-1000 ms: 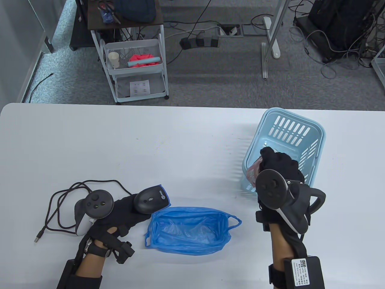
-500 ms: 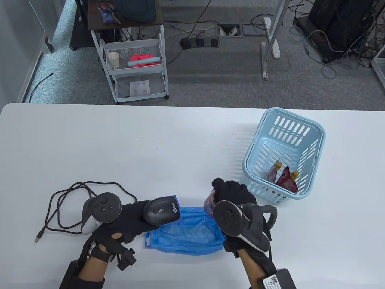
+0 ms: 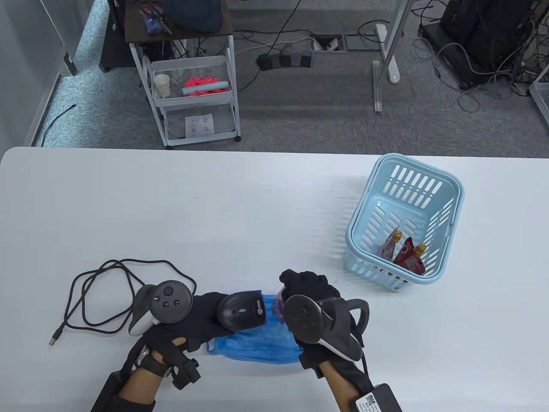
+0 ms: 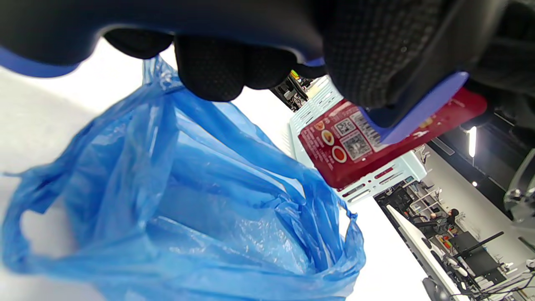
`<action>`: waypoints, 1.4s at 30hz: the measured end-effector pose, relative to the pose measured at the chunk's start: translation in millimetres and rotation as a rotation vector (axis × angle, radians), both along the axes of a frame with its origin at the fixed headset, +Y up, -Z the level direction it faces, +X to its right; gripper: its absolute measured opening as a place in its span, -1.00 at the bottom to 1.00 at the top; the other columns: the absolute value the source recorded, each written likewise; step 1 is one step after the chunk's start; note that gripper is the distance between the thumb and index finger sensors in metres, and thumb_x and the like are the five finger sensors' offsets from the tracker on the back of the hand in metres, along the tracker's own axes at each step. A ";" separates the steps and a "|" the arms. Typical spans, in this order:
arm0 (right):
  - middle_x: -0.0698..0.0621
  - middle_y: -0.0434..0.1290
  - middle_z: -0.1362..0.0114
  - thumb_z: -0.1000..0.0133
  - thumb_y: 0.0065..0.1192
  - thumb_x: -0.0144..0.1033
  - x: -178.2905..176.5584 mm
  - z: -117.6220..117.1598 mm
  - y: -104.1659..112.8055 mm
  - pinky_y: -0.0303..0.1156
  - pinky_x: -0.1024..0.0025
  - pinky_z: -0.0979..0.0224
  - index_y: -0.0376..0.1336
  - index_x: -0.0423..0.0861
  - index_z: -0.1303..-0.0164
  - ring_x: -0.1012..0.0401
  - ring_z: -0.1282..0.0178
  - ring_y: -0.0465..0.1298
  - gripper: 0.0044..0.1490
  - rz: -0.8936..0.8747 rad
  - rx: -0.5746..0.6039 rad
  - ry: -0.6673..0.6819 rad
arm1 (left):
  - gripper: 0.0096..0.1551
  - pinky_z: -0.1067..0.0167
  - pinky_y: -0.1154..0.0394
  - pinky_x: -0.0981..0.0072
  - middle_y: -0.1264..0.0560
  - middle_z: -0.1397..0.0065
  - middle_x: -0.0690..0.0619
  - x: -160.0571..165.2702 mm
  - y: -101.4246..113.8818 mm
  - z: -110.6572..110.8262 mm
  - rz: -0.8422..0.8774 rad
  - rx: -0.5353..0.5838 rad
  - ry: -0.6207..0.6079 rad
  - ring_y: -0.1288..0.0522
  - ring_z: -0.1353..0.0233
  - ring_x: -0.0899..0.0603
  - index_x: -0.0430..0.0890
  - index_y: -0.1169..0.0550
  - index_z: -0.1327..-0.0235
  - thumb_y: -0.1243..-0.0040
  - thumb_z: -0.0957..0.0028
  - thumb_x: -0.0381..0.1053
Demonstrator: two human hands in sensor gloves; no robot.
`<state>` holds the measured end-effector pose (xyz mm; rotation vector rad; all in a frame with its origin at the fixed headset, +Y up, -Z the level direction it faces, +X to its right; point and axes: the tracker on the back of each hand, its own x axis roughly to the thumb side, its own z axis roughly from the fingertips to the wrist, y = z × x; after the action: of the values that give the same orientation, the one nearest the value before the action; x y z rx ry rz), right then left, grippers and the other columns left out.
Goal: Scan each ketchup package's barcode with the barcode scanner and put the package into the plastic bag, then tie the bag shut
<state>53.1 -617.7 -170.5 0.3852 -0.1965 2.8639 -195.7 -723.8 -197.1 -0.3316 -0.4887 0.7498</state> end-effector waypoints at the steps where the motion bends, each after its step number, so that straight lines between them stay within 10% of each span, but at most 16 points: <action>1: -0.25 0.46 -0.26 -0.15 0.22 -0.35 -0.7 0.1 -0.4 0.51 0.11 -0.07 0.27 -0.19 -0.35 -0.08 -0.08 0.51 -0.46 0.000 -0.001 0.002 | -0.42 -0.23 -0.52 -0.09 -0.56 -0.32 0.10 1.2 -0.7 0.2 0.000 -0.001 -0.004 -0.65 -0.21 -0.19 0.05 -0.60 -0.23 -0.41 0.06 0.20; 42: -0.24 0.46 -0.26 -0.14 0.26 -0.34 22.9 22.6 -28.8 0.51 0.10 -0.08 0.28 -0.18 -0.33 -0.08 -0.09 0.51 -0.46 -0.009 -0.053 0.029 | -0.41 -0.24 -0.51 -0.10 -0.55 -0.32 0.08 -11.7 -8.3 -6.5 -0.010 -0.055 0.045 -0.65 -0.19 -0.19 0.06 -0.59 -0.25 -0.40 0.05 0.20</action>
<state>76.0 -646.6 -147.9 0.4139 -0.1163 2.8460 -207.4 -732.2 -203.6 -0.3671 -0.4242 0.7600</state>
